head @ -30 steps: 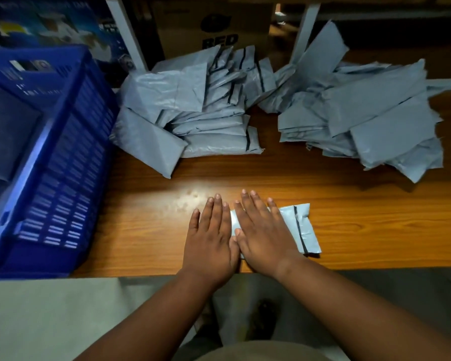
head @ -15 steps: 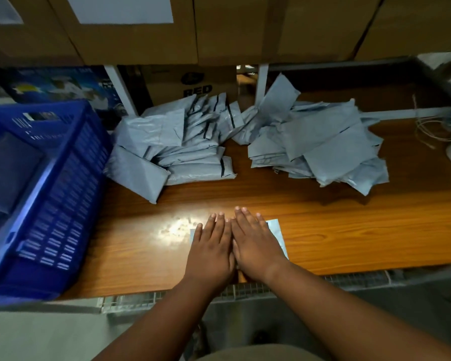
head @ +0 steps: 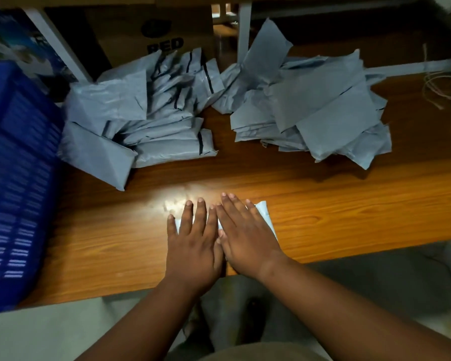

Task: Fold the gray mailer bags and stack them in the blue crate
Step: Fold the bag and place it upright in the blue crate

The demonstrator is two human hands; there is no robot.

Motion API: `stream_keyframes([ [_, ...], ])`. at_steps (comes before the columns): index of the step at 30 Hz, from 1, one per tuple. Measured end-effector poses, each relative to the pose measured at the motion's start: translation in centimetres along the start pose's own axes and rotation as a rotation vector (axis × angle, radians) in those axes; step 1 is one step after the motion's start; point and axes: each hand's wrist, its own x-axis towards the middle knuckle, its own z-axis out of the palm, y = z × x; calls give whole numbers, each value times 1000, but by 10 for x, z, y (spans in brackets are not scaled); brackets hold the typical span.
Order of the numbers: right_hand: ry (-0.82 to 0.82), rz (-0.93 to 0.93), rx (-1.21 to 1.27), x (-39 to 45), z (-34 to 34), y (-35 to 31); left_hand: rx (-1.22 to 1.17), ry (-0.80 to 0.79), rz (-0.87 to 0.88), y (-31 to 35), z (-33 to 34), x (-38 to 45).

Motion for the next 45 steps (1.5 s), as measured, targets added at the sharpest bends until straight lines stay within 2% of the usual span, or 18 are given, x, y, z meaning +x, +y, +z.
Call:
stream_keyframes([
  [16,-94,2,63,1,-8,6,8,-17,-18,5,-5,3],
  [19,-60,25,32,-5,-17,19,-20,5,17,20,-10,13],
  [23,-99,74,68,-15,-15,32,-51,1,60,38,-4,22],
  [36,-77,84,46,-14,-3,37,-56,51,134,31,8,33],
  [39,-96,89,31,-15,-9,35,-56,28,133,31,5,30],
  [45,-170,83,68,-11,-23,38,34,-115,140,10,-19,19],
])
